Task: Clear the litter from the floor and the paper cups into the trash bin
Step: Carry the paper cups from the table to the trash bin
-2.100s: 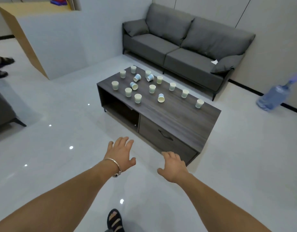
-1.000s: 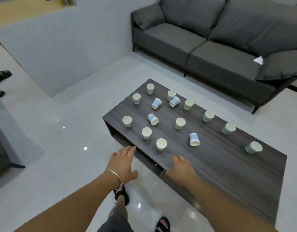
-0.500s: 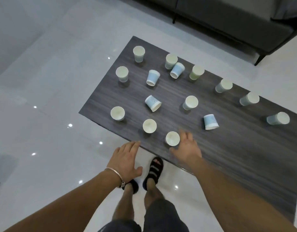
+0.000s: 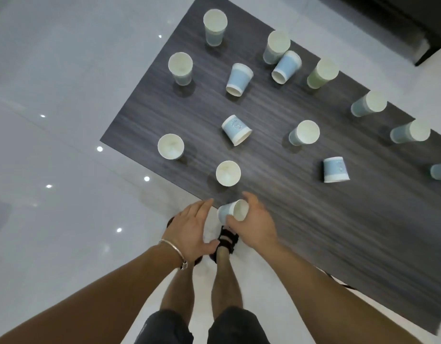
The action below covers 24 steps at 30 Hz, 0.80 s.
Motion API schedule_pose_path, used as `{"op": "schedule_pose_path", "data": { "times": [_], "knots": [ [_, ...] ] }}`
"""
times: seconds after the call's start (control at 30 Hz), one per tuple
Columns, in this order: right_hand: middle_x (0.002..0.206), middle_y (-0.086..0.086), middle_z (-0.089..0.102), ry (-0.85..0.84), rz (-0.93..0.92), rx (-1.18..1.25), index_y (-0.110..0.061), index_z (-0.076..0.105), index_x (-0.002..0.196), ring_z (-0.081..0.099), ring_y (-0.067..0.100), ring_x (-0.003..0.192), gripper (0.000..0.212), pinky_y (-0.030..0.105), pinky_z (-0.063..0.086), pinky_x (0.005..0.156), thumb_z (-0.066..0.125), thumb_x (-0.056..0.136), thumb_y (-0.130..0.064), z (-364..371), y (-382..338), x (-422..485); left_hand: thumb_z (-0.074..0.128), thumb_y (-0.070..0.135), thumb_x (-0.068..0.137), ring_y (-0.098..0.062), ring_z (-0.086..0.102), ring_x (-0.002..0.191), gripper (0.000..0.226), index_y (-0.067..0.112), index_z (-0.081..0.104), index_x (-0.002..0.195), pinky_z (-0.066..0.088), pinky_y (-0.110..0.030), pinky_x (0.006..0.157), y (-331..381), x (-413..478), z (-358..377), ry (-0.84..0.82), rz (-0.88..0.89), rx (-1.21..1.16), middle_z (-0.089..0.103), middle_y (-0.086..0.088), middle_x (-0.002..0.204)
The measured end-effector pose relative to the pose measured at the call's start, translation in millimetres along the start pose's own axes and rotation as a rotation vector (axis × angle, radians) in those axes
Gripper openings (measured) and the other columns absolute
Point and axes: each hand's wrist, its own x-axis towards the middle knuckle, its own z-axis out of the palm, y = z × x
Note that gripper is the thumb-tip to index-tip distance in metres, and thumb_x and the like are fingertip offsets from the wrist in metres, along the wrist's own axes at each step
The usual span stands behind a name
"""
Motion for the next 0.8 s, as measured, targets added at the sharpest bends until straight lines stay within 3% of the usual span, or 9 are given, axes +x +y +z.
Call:
{"op": "schedule_pose_path", "data": {
  "times": [0.1,0.2,0.3,0.33,0.4,0.47,0.5,0.63,0.8],
  "knots": [
    [0.141,-0.007,0.050,-0.133,-0.120,0.084,-0.027,0.036,0.145,0.049,0.014,0.127,0.078,0.027,0.041,0.100,0.073,0.078,-0.042,5.2,-18.7,-15.1,0.069,0.048,0.071,-0.017,0.039,0.130,0.089,0.016,0.031,0.144,0.034,-0.030,0.107,1.9,2.5,-12.6,0.018,0.051,-0.074,0.042,-0.001,0.142],
    [0.137,-0.010,0.053,-0.207,-0.172,0.102,-0.030,0.038,0.144,0.050,0.009,0.123,0.079,0.021,0.039,0.094,0.072,0.075,-0.048,2.8,-32.0,-15.9,0.071,0.041,0.069,-0.016,0.053,0.110,0.071,0.021,0.045,0.131,0.044,-0.028,0.092,-1.7,1.5,-22.6,0.028,0.067,-0.148,0.055,0.002,0.122],
    [0.136,-0.009,0.055,-0.335,-0.207,0.098,-0.031,0.038,0.143,0.055,0.009,0.119,0.077,0.026,0.045,0.098,0.071,0.077,-0.056,-2.6,-36.8,-7.5,0.070,0.045,0.069,-0.014,0.054,0.103,0.066,0.023,0.047,0.127,0.046,-0.024,0.086,-13.0,-4.8,-21.7,0.057,0.035,-0.170,0.055,0.006,0.117],
    [0.137,-0.009,0.054,-0.313,-0.238,0.054,-0.031,0.039,0.142,0.055,0.008,0.118,0.074,0.028,0.045,0.099,0.068,0.079,-0.058,-6.0,-36.3,-2.1,0.070,0.046,0.068,-0.014,0.053,0.103,0.068,0.024,0.046,0.128,0.044,-0.021,0.085,-17.9,-7.3,-19.1,0.072,0.011,-0.164,0.054,0.006,0.117],
    [0.138,-0.006,0.050,-0.081,-0.343,-0.147,-0.027,0.041,0.141,0.048,0.014,0.122,0.069,0.032,0.044,0.099,0.063,0.082,-0.057,-14.1,-35.7,15.8,0.069,0.046,0.067,-0.015,0.051,0.107,0.075,0.025,0.040,0.133,0.042,-0.021,0.086,-28.8,-13.8,-12.7,0.090,-0.070,-0.151,0.050,0.006,0.121],
    [0.139,0.003,0.044,0.135,-0.430,-0.325,-0.021,0.040,0.142,0.044,0.026,0.122,0.072,0.038,0.042,0.095,0.068,0.081,-0.048,-21.1,-38.6,37.5,0.069,0.048,0.065,-0.017,0.049,0.110,0.084,0.027,0.033,0.138,0.045,-0.026,0.087,-39.7,-22.1,-5.2,0.077,-0.144,-0.135,0.047,0.005,0.125],
    [0.142,0.006,0.039,0.165,-0.435,-0.405,-0.021,0.037,0.144,0.042,0.030,0.123,0.077,0.041,0.042,0.096,0.070,0.079,-0.045,-22.3,-41.1,48.6,0.068,0.049,0.063,-0.018,0.050,0.109,0.086,0.029,0.031,0.139,0.047,-0.027,0.086,-44.7,-26.2,-1.4,0.072,-0.165,-0.132,0.047,0.005,0.124],
    [0.156,0.006,0.013,0.036,-0.340,-0.678,-0.032,0.013,0.150,0.032,0.034,0.131,0.095,0.047,0.044,0.096,0.071,0.077,-0.048,-11.9,-48.0,86.6,0.069,0.051,0.061,-0.019,0.054,0.102,0.085,0.030,0.036,0.136,0.044,-0.022,0.080,-62.2,-38.6,11.4,0.119,-0.235,-0.133,0.049,0.005,0.122],
    [0.137,0.007,0.035,-0.050,-0.282,-0.729,-0.024,0.030,0.140,0.044,0.030,0.117,0.067,0.039,0.046,0.081,0.065,0.085,-0.040,5.7,-44.3,88.7,0.068,0.049,0.063,-0.020,0.059,0.096,0.079,0.024,0.039,0.132,0.044,-0.021,0.075,-74.0,-47.6,21.2,0.110,-0.279,-0.118,0.052,0.003,0.121]
  ]
}}
